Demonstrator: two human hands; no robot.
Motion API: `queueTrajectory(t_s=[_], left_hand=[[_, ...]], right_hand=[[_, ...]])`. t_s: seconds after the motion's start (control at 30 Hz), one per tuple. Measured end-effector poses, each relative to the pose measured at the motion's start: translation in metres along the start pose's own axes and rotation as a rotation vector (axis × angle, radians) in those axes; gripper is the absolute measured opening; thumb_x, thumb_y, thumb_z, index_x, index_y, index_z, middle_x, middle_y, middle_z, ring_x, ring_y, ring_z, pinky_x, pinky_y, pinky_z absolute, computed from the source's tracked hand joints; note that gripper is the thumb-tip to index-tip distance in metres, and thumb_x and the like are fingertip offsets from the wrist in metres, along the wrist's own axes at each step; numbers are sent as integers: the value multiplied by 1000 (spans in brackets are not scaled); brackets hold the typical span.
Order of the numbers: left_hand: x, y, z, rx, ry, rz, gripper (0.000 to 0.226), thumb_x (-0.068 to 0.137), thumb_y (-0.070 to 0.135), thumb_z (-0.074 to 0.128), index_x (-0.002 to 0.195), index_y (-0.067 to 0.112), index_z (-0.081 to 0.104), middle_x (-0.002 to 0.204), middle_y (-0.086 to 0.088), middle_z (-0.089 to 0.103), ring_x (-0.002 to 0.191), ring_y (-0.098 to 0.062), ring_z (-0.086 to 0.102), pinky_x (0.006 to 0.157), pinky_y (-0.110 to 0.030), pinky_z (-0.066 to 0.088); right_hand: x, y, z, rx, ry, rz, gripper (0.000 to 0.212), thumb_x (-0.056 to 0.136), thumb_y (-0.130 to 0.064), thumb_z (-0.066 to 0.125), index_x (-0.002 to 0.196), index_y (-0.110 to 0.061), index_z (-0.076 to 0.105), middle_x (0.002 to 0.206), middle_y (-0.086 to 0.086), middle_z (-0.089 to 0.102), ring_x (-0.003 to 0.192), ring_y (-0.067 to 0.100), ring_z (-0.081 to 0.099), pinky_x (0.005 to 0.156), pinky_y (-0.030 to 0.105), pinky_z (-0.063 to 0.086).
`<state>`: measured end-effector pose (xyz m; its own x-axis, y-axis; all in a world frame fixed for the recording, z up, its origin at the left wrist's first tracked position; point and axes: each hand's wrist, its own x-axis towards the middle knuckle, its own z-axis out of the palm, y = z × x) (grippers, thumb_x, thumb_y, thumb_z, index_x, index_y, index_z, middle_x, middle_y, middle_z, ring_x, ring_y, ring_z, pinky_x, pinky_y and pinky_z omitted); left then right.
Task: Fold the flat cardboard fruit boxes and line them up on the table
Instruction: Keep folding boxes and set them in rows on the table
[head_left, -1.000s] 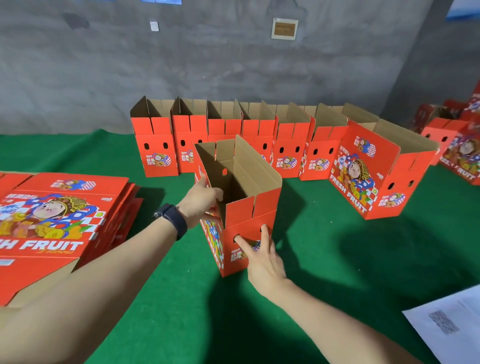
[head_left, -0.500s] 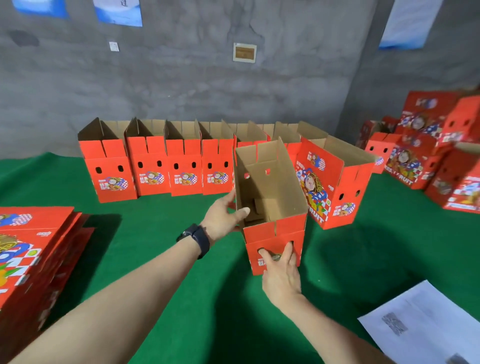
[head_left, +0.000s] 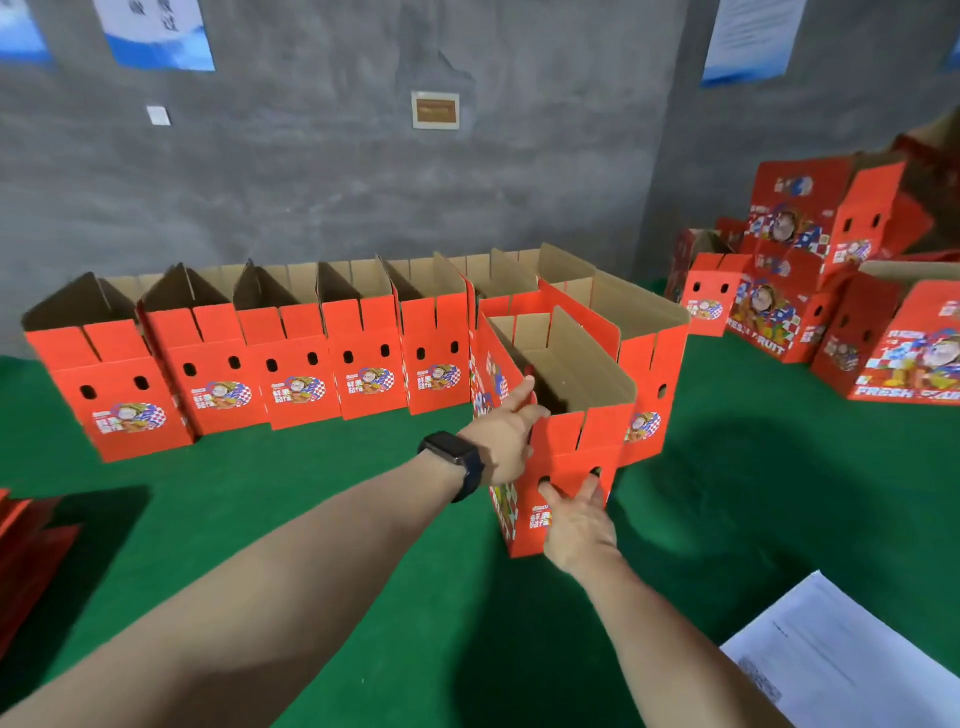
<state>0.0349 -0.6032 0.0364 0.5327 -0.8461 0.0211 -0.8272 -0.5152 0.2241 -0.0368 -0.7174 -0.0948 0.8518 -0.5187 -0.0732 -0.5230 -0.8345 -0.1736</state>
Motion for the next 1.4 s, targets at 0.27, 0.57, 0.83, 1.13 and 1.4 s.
queueTrajectory(t_s=[0.27, 0.57, 0.83, 1.13, 1.4], left_hand=[[46, -19, -12, 170, -43, -53, 39, 98, 19, 47, 135, 8, 49, 160, -9, 8, 146, -15, 14, 115, -27, 15], [80, -47, -21, 227, -32, -200, 64, 93, 27, 54, 148, 11, 26, 159, 6, -15, 144, -21, 21, 106, -35, 36], [88, -46, -14, 157, 216, -46, 81, 85, 22, 60, 149, 1, 14, 157, 0, 5, 132, -32, 37, 103, -33, 38], [95, -33, -1, -29, 187, -7, 82, 86, 11, 60, 150, 16, 10, 157, -10, 12, 113, -35, 53, 81, -33, 46], [102, -25, -7, 98, -44, -78, 81, 92, 17, 54, 153, 24, 1, 157, 12, -21, 148, -24, -4, 118, -44, 20]], right_hand=[[71, -5, 0, -27, 26, -2, 46, 102, -39, 37, 146, -37, 26, 150, 39, -1, 142, 47, 12, 113, 43, 25], [116, -19, 4, -127, 92, -5, 43, 103, -35, 31, 145, -35, 28, 145, 42, 10, 137, 50, 23, 114, 44, 22], [120, -4, -5, -207, 308, 22, 36, 103, -25, 31, 137, -36, 39, 138, 36, 28, 129, 41, 35, 115, 49, 12], [131, 10, 0, -181, 275, 105, 44, 102, -13, 26, 137, -35, 39, 142, 38, 22, 132, 44, 31, 116, 50, 15], [132, 10, -2, 42, 154, 152, 43, 102, -38, 36, 144, -31, 30, 150, 36, -13, 142, 49, 8, 117, 47, 15]])
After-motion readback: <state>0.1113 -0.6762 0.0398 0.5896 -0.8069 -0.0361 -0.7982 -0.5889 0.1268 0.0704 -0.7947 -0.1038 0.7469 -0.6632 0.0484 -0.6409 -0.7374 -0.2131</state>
